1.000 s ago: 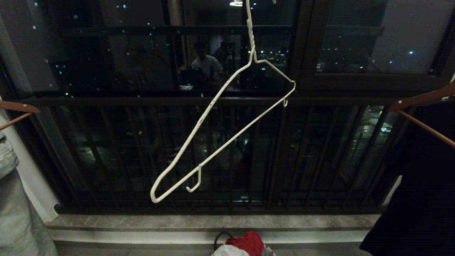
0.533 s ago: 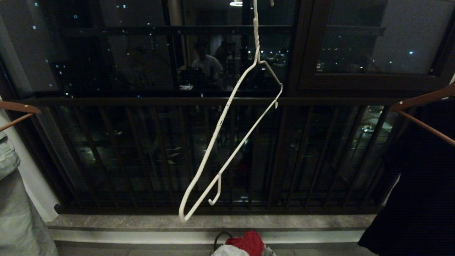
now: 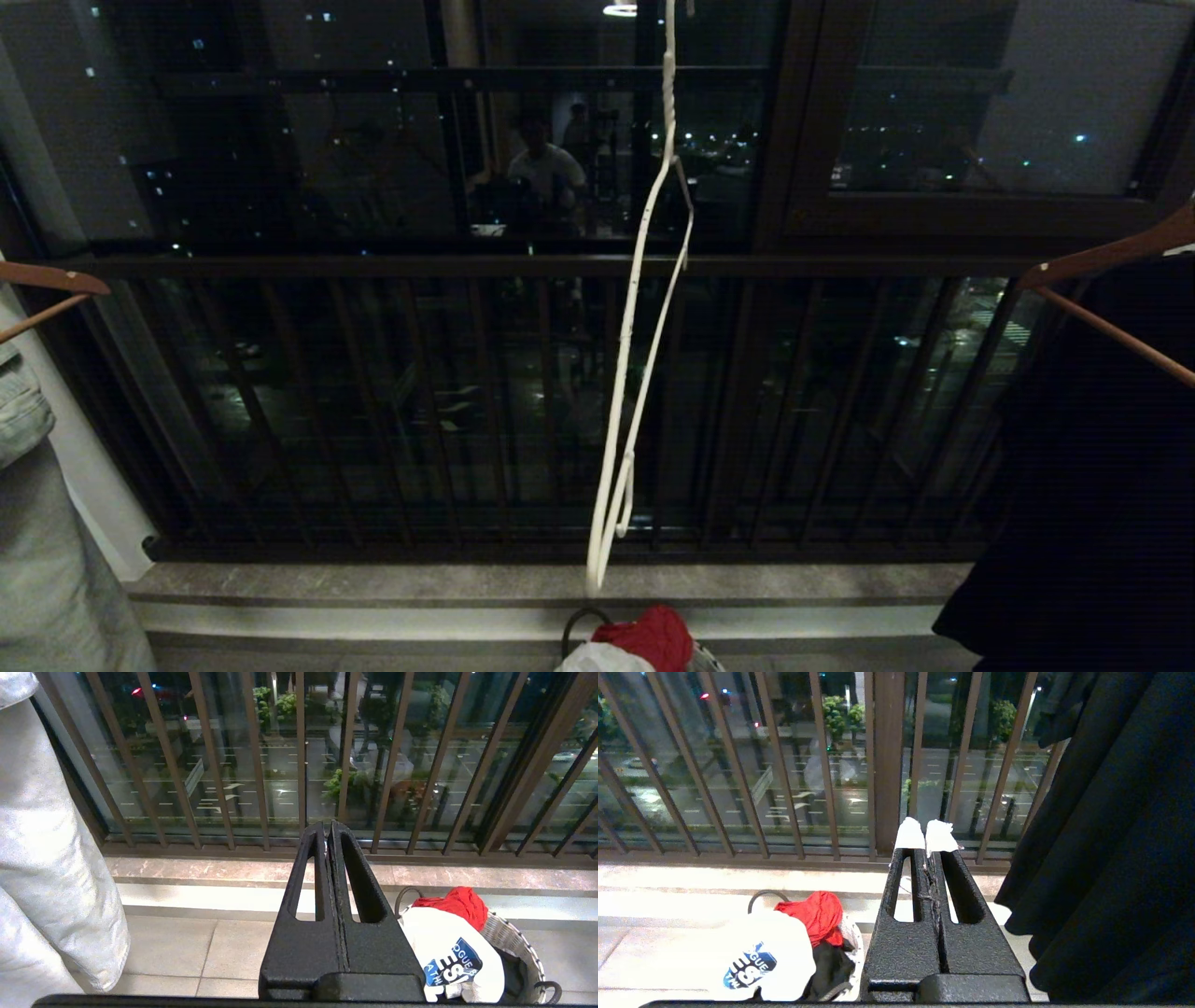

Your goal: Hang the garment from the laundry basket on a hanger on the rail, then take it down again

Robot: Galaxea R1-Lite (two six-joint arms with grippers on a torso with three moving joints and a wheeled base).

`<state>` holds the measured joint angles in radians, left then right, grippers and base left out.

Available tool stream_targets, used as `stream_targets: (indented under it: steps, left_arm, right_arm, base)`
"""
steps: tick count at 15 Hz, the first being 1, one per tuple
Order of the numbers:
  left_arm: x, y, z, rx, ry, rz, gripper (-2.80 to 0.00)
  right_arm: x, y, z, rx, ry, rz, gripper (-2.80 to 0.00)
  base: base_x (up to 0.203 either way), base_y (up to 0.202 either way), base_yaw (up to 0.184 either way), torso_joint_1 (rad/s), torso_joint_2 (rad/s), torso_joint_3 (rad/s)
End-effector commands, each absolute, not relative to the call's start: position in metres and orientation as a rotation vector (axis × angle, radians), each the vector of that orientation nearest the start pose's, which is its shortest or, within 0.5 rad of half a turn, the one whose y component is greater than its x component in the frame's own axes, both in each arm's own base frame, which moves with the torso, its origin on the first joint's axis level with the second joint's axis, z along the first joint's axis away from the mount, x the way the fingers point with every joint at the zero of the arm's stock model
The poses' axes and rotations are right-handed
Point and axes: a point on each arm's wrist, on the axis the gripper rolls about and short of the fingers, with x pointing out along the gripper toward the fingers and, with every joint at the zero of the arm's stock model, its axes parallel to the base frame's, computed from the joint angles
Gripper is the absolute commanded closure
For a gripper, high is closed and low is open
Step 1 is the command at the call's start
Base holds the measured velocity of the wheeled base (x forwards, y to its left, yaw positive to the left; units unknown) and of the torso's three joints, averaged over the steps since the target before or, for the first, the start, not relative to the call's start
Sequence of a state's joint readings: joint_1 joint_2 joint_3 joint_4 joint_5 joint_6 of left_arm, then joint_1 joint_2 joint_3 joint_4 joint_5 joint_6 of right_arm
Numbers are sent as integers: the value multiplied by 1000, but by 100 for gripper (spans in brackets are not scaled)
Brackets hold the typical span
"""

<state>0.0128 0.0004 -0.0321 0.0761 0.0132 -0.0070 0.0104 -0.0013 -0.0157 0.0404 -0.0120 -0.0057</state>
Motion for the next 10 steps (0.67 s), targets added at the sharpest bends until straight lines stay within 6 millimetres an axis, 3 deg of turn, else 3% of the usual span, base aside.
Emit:
stream_targets:
  steps: [1,10]
  left_arm:
    - [-25,0,77,-7,44,27,0]
    - [-25,0,77,-8,44,28,0]
  right_arm:
    - [-24,0,76,-22,25,2,0]
    - [-24,-1,76,0,25,-2,0]
  base:
    - [0,0,0,0,0,0]
    - [0,0,0,0,0,0]
